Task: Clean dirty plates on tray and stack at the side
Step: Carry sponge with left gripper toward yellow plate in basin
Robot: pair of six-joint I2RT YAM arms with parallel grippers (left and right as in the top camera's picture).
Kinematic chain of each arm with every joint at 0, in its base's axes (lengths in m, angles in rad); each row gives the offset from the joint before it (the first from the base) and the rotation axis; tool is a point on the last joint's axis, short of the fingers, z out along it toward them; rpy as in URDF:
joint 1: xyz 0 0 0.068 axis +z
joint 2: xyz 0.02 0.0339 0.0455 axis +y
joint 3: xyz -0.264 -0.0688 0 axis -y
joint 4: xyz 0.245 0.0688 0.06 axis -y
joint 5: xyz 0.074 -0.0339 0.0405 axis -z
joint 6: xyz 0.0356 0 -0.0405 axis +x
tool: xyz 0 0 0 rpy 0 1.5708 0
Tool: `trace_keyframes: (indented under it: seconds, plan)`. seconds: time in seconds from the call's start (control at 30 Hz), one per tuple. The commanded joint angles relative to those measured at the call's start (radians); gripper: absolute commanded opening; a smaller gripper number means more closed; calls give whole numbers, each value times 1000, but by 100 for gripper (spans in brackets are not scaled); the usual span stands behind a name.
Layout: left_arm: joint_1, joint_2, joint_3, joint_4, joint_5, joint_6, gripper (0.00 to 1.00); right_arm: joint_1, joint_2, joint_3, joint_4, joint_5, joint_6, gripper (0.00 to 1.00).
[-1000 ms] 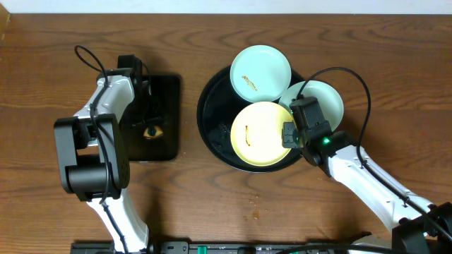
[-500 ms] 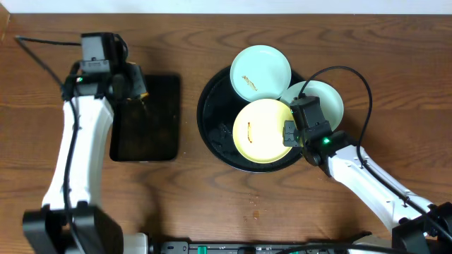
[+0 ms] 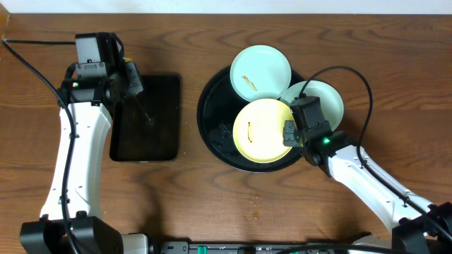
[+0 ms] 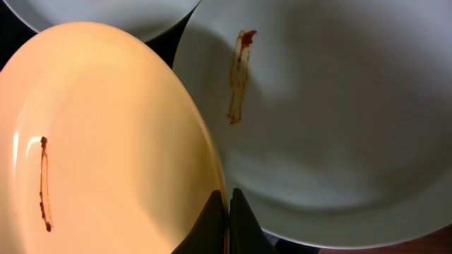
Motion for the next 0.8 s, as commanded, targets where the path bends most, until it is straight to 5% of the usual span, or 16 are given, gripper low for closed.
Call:
trace_keyframes:
  seconds: [0.0, 0.77]
  plan:
    - [0, -3, -8, -4, -13, -16, 7, 8, 17, 14, 3, 13, 19, 1]
    - [-8, 60, -36, -31, -2, -12, 7, 1, 52, 14, 2, -106, 65, 1]
